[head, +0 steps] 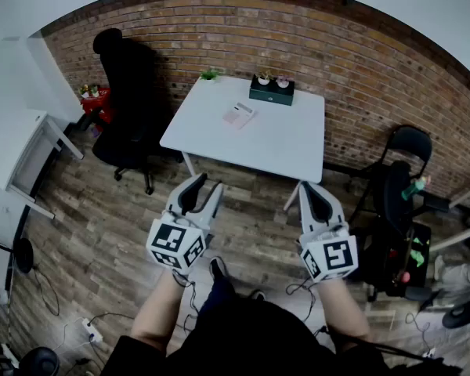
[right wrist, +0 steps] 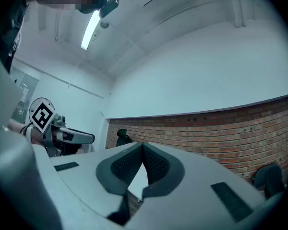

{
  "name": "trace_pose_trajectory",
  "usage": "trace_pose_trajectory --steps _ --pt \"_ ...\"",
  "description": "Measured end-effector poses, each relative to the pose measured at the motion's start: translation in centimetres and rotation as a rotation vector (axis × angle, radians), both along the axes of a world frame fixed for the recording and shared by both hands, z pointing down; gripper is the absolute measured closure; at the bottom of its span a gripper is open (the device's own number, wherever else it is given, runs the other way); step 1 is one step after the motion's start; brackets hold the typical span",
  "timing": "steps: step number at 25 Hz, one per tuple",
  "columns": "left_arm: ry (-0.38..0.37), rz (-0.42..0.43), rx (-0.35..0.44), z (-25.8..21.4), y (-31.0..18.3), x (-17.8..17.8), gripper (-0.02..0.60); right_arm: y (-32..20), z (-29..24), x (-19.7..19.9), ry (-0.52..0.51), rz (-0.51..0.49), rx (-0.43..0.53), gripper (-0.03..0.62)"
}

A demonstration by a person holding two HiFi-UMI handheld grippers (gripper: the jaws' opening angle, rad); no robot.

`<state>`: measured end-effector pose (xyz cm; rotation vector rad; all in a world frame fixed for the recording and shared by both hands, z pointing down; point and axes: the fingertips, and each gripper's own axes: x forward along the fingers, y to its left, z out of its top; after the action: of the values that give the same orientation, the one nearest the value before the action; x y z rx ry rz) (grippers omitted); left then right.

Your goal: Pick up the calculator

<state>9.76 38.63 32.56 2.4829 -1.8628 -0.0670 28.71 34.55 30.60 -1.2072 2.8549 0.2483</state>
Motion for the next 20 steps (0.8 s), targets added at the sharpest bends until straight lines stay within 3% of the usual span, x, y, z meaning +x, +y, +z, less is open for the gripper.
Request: trace_pose_trajectory --steps 9,14,20 --pt "0.038 0.01 0.013 -0.4 0.9 -1.8 0.433 0.0 1.0 -0.9 -0.035 0.01 -0.056 0.591" --pt "0.063 0.016 0.02 -0.2 -0.9 -4.8 0.425 -2.8 2.0 -1.9 -0.088 0.039 -0.139 0.487" --pt "0.166 0.056 0.034 -0.1 -5.9 -10.5 0.392 -7.4 2.6 -5.3 -0.118 0.061 -0.193 0.474"
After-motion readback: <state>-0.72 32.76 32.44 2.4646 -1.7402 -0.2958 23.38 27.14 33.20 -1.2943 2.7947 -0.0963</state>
